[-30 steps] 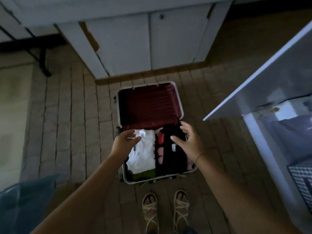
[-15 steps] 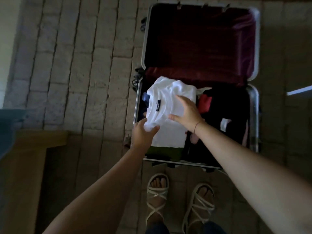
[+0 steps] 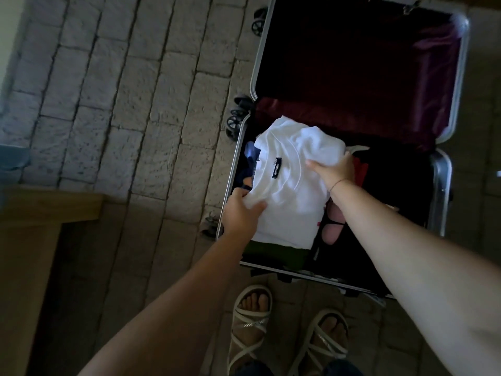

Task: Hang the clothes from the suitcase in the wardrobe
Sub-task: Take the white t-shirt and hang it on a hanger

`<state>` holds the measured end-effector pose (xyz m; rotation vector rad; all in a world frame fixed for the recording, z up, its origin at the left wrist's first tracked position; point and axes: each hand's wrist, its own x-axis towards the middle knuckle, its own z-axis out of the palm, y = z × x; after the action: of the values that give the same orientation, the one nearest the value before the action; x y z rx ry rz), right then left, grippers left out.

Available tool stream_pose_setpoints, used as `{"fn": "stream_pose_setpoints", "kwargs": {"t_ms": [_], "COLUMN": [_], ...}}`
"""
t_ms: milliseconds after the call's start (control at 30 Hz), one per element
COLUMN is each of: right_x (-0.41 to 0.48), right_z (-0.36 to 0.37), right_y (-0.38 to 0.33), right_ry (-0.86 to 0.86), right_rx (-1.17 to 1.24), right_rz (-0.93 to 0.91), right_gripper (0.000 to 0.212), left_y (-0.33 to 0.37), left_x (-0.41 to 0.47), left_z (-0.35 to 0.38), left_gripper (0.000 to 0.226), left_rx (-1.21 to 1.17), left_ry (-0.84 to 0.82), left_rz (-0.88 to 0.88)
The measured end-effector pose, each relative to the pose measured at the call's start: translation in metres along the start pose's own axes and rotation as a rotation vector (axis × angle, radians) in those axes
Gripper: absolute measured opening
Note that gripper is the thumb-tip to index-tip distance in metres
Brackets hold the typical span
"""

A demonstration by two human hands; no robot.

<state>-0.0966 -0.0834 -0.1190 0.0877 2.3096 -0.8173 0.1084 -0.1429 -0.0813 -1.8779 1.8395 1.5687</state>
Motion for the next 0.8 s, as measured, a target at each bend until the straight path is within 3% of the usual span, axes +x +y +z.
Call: {"fn": "stream_pose_setpoints", "kwargs": {"t_ms": [133,233,400,500,667,800], "right_x": [-0.01,-0.03,-0.077,-0.111,-0.18,-0.257], "right_z": [-0.022,-0.039,-0.074,-0.115,-0.205,-0.292], "right_y": [-0.002,-0.022,-0.053,-0.075,-0.122,-0.174], "right_ry": [0.018,-0.063,-0.243,-0.384,-0.489,-0.53], "right_rx": [0.018,0.179,0.528,0.704,0.791,0.873], "right_rz": [-0.122,-0.157,-0.024,0.029,-0.051,-0.138], "right_gripper": [0.048,0.034,0.039,0.03,0.051,0.04], "left_y": [0.017,0.03,0.065,0.1,0.184,0.273], "left_x": [-0.011,-0.025,-0.059,-0.084,-0.146,-0.211], "left_z": [-0.017,-0.029,-0.058,-0.085,-0.134,-0.18], "left_gripper": [0.021,0.021,0.027,0.038,0.035,0.024], "left_rx": [-0.005,0.023,-0.029,-0.07,-0.029,-0.044], "left_ry": [0.017,0.028,0.08,0.032,-0.076,-0.088], "left_rz": [0.028,0.034,0.073,0.092,0.211,0.311]}}
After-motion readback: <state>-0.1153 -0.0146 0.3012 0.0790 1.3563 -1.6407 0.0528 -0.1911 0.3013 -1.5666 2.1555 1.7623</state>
